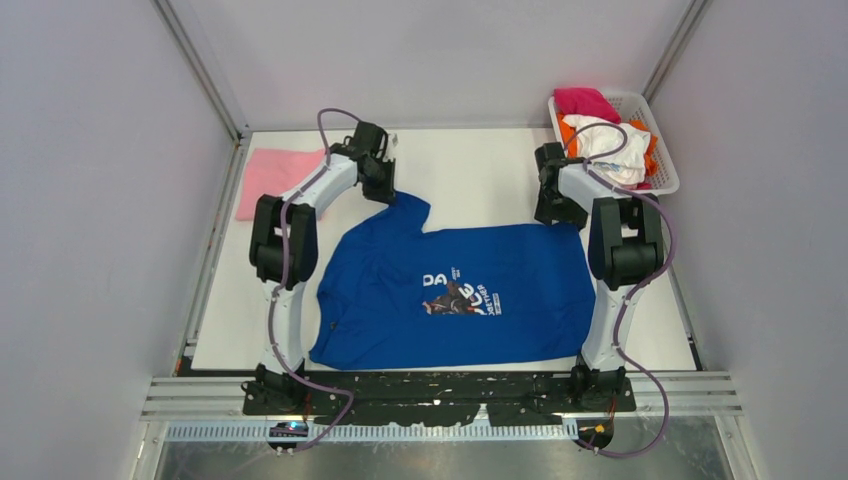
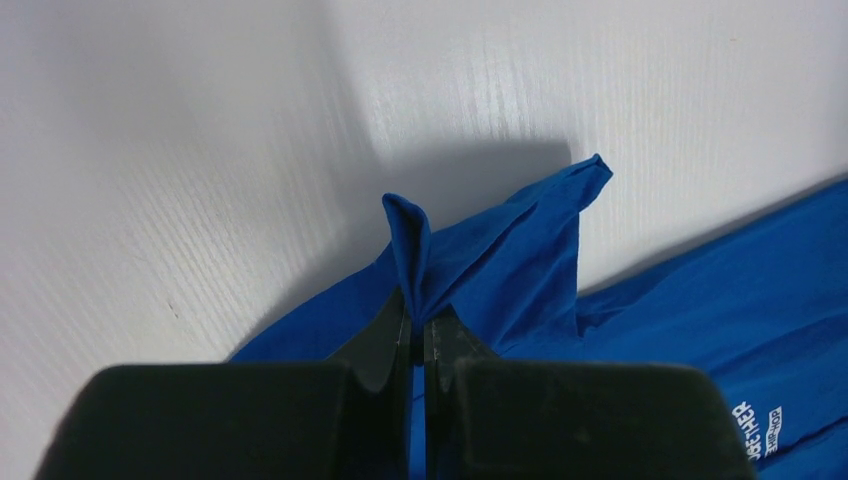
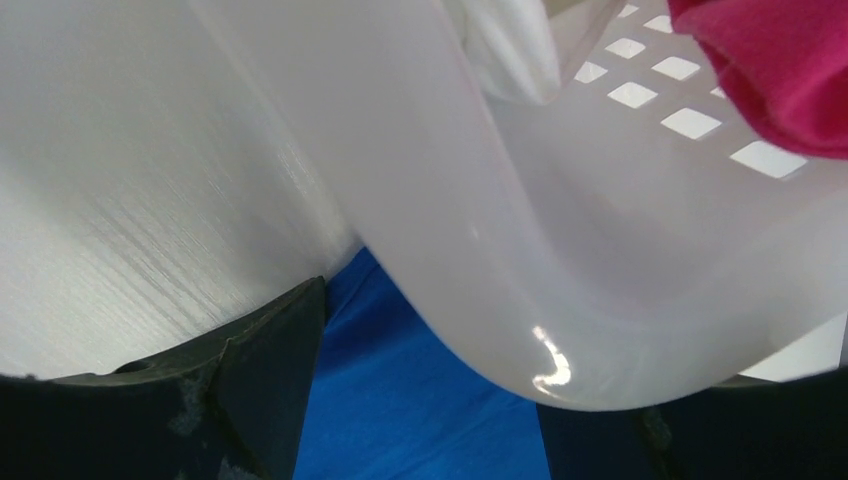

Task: Fold and stack the t-shirts
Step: Grab the side of the flattened tshirt furthest away from the robot with both arms

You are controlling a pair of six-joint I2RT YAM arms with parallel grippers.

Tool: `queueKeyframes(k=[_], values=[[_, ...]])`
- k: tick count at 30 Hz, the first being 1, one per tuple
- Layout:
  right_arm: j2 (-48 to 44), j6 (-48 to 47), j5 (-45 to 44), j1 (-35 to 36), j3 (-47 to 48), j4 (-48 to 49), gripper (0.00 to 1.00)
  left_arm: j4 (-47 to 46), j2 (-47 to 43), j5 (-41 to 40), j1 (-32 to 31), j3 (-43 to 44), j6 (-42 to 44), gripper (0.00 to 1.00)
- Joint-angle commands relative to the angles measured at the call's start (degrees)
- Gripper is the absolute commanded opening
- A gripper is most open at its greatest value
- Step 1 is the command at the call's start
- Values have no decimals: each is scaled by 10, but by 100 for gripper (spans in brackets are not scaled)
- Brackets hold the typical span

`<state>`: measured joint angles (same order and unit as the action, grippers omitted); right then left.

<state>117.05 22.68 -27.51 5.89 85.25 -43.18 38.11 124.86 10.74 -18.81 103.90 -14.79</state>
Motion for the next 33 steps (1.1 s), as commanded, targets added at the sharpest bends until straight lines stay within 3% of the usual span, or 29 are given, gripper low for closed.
queueKeyframes(k=[1,7,8,12,24,29,33], values=[[-5,2,12,3,-33,29,75,-23,-46,14,-2,-13,-6,0],[-18,13,12,1,-39,53,54,-39,-73,17,-4,-43,-3,0],[-17,16,12,2,-36,55,45,-45,-79,17,-4,-54,-1,0],[-22,26,16,2,-35,59,30,-55,-93,17,-4,-77,12,0],[-48,73,0,0,-85,51,30,-88,-129,32,-4,-135,16,0],[-49,96,1,-3,-96,62,7,-92,-139,31,-4,-148,15,0],[-88,99,-7,-3,-117,108,5,-96,-161,30,-7,-157,20,0]])
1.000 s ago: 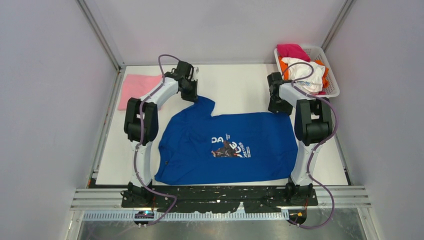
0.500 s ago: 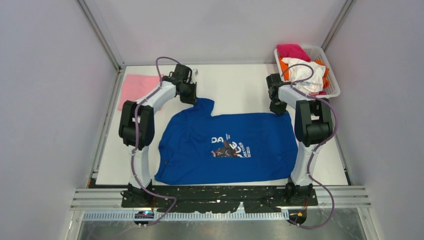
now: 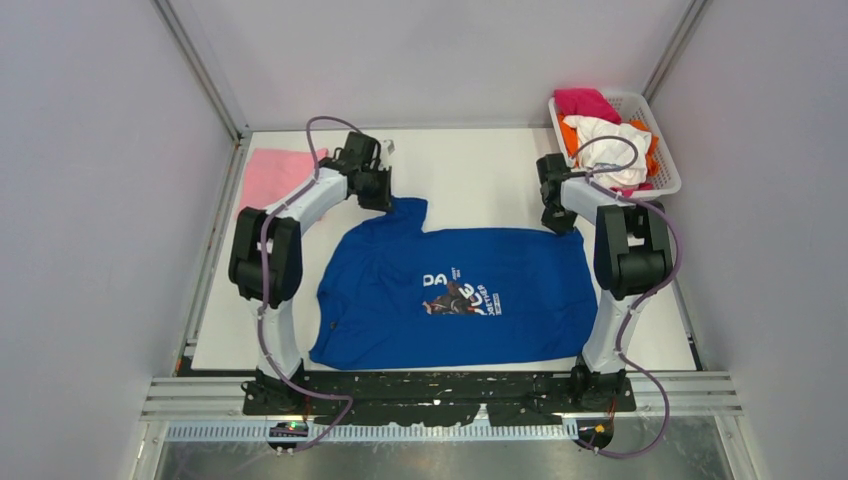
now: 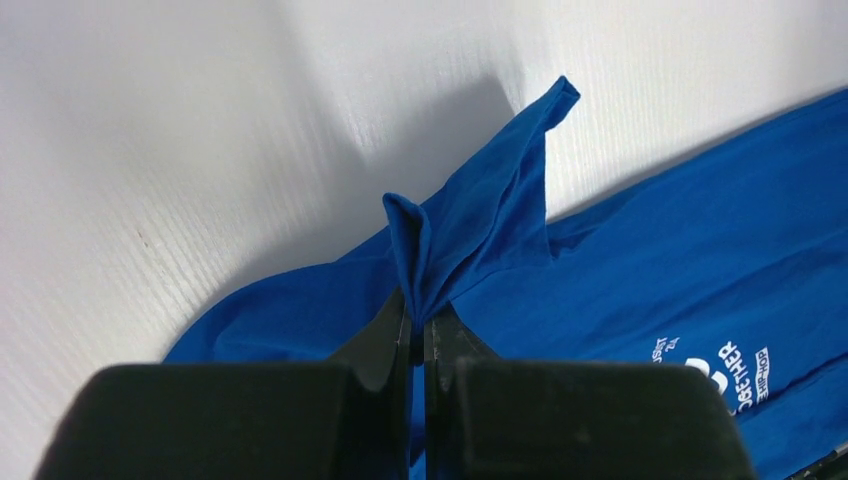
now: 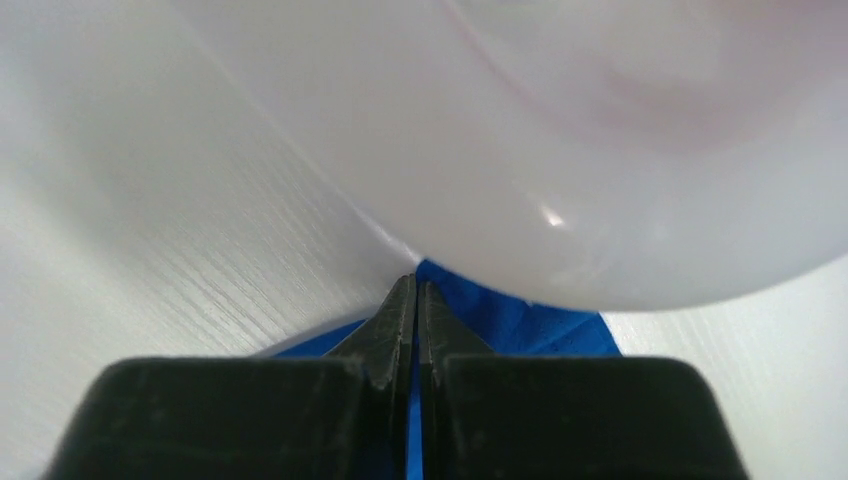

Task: Fold and stack the t-shirts
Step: Grab the side of the flattened tshirt furthest away from the robot with both arms, then fold the other side of the tshirt into a rectangle

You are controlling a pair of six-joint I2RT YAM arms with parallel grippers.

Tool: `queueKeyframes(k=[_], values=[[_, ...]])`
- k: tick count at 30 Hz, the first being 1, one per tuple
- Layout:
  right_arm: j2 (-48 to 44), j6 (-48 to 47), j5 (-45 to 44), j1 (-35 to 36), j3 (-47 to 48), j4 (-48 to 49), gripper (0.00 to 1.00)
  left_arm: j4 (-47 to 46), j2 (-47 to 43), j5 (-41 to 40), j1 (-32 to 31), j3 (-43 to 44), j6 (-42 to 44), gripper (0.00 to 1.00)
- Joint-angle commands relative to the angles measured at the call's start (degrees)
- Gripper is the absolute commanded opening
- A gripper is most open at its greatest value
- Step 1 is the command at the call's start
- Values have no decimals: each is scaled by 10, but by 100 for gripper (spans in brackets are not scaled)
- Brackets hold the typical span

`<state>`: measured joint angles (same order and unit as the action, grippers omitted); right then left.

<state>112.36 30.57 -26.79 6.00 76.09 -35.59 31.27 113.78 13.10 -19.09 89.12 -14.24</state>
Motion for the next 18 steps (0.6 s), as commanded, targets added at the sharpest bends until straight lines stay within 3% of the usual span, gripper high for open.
queueKeyframes(k=[1,7,18], values=[[-60,15,-13,-3,-29,41,5,-27,-58,6,-6,-14,15,0],[-157,-48,29,4,-112,121,5,-72,-138,-27,-27,-126,13,0],[-308,-66,48,30,-243,123,5,-108,-291,-103,-88,-284,-1,0]])
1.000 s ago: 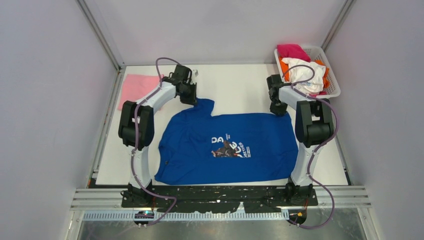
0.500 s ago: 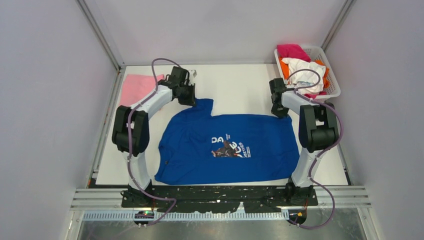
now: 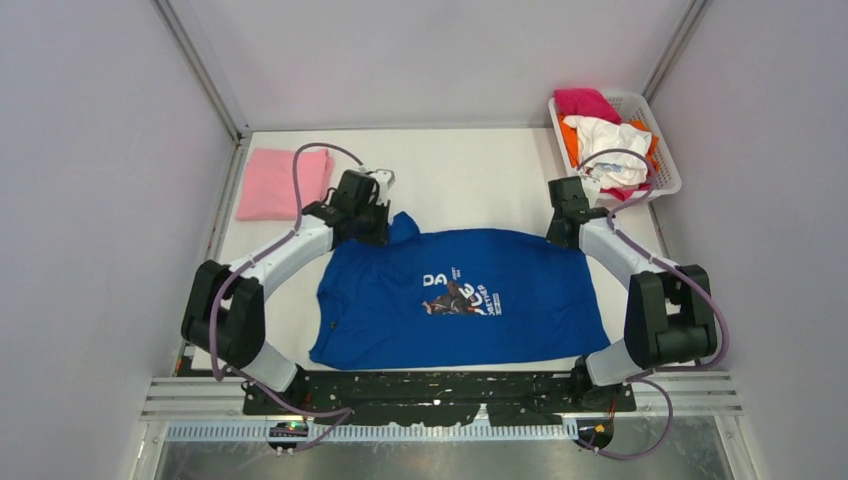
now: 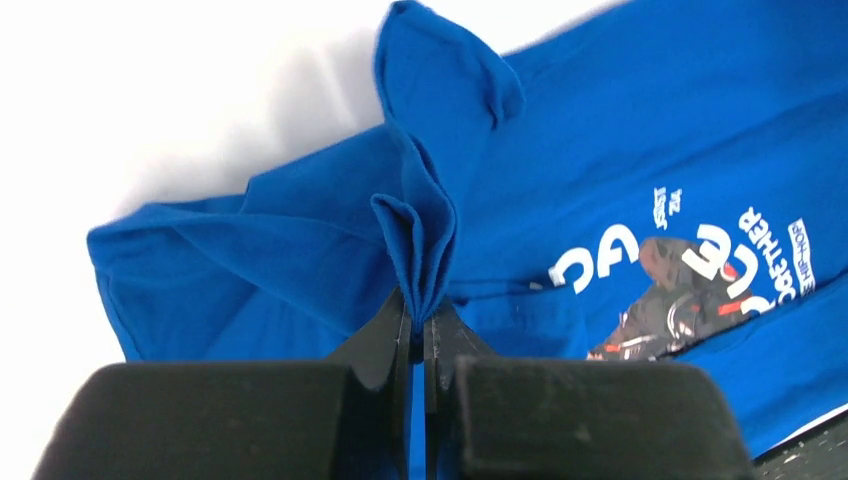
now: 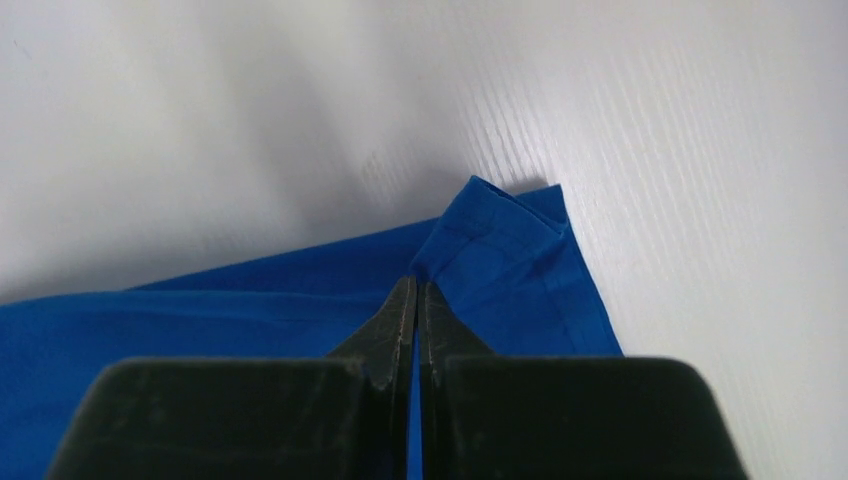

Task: Fold and stack the t-shirts
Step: Fold the other side of the tshirt into a rectangle

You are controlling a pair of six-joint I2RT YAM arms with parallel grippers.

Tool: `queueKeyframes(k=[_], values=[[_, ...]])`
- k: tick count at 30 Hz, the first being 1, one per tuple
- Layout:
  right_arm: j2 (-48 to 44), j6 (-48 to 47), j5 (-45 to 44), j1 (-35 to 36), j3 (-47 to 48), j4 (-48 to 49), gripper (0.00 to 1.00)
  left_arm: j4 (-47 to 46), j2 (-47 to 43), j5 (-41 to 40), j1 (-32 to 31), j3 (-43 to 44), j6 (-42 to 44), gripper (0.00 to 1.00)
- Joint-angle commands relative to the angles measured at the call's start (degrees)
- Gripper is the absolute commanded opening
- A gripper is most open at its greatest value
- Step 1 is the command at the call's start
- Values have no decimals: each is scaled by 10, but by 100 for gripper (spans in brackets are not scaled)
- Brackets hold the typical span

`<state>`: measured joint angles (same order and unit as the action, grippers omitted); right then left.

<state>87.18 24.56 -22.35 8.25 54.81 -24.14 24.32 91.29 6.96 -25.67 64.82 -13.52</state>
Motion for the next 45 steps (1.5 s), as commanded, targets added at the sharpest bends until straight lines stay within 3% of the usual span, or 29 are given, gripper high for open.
queueKeyframes(k=[1,16,30,39,41,42,45], values=[[-72,-6,4,10,-35,4,5,-39,-80,-52,-31,-55,-9,0],[-241,-5,-47,29,-115,-86,5,-11,-322,-152,-108,-232,-92,0],[-316,5,-31,29,-152,-120,5,39,-542,-131,-129,-356,-159,0],[-306,32,-21,31,-189,-128,5,30,-589,-97,-135,-421,-210,0],[-307,51,-23,30,-198,-141,6,40,-601,-88,-136,-440,-231,4],[-309,65,-21,31,-206,-150,8,44,-608,-80,-137,-450,-244,7],[-325,91,-9,30,-220,-173,31,58,-635,-30,-142,-473,-283,26]])
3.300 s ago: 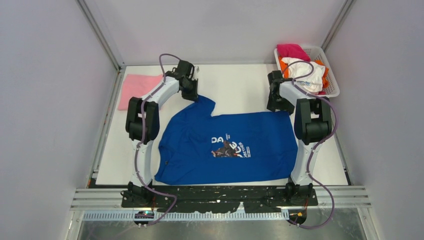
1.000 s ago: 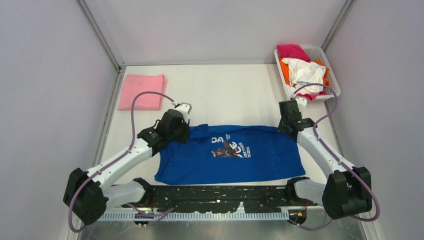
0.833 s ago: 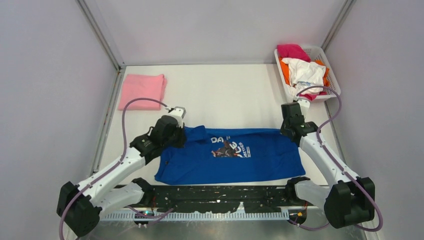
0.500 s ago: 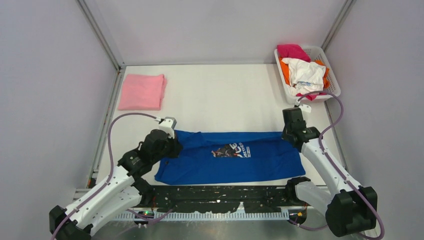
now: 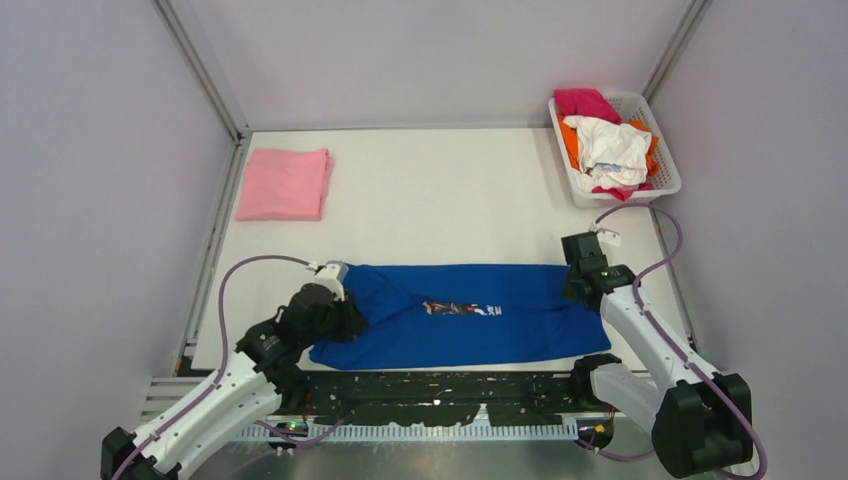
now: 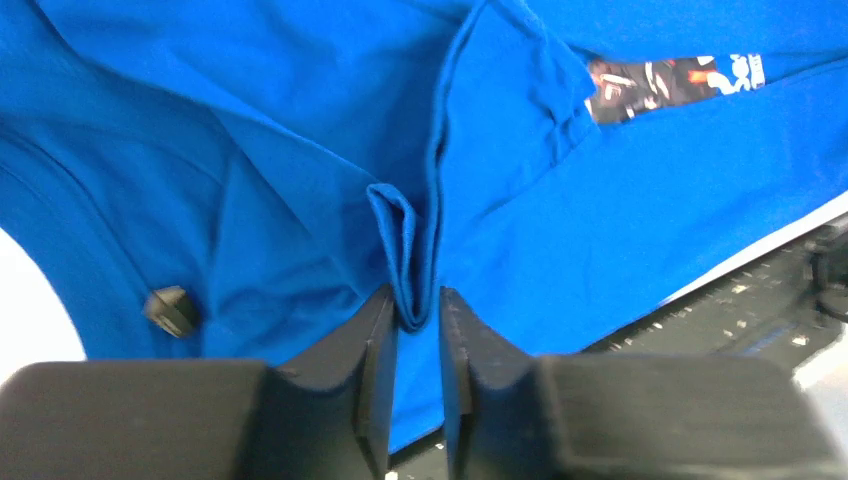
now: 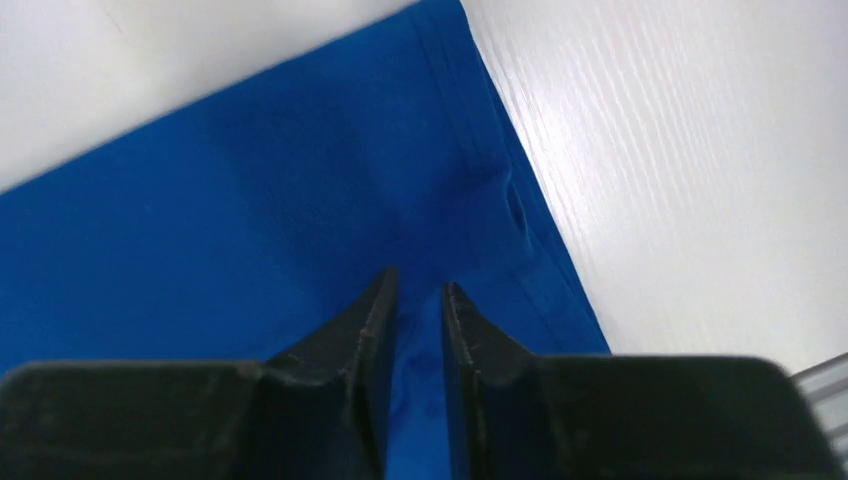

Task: Fold and stack the t-shirts
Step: Fold the other side of the tshirt into a rectangle

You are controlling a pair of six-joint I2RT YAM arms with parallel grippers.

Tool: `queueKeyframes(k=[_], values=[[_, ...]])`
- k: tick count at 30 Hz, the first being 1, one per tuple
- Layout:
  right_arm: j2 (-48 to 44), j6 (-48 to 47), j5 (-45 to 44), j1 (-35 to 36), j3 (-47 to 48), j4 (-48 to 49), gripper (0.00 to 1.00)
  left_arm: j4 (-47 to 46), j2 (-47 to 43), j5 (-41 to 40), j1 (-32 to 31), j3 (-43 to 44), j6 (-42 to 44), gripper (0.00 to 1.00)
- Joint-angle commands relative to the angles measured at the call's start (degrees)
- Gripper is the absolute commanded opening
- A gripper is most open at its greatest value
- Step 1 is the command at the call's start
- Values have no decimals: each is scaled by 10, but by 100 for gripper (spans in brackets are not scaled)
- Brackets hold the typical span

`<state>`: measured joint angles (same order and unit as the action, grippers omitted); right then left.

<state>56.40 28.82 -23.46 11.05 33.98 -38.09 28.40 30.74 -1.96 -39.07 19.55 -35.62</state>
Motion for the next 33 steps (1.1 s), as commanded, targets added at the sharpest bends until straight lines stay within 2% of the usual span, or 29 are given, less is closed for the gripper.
queueKeyframes(k=[1,2,3,4,6,7,8,12,16,19,23,28,33], values=[[-32,61,3,2,-18,-47,37,21,-42,76,-10,-25,-74,31],[-42,67,8,2,-20,-50,54,24,-56,94,-13,-29,-84,39],[-62,75,11,2,-21,-54,64,30,-72,114,-17,-27,-89,50],[-74,80,14,2,-19,-58,81,36,-85,134,-20,-19,-89,66],[-111,87,14,2,-2,-73,93,70,-111,136,-25,13,-88,96],[-136,85,14,2,10,-75,96,81,-121,127,-25,30,-80,99],[-149,81,14,2,15,-72,99,86,-128,116,-25,49,-69,100],[-224,52,24,2,21,-20,96,36,-94,38,-25,93,-37,100],[-268,26,47,3,3,19,95,-35,59,-1,-24,120,3,100],[-266,10,62,2,-1,26,95,-61,202,-1,-23,171,31,100],[-252,-2,97,2,1,26,95,-79,325,-17,-23,203,44,100],[-246,-4,104,2,-4,20,96,-86,404,36,-24,202,52,100],[-240,-13,103,2,-11,24,95,-105,398,112,-34,167,53,100]])
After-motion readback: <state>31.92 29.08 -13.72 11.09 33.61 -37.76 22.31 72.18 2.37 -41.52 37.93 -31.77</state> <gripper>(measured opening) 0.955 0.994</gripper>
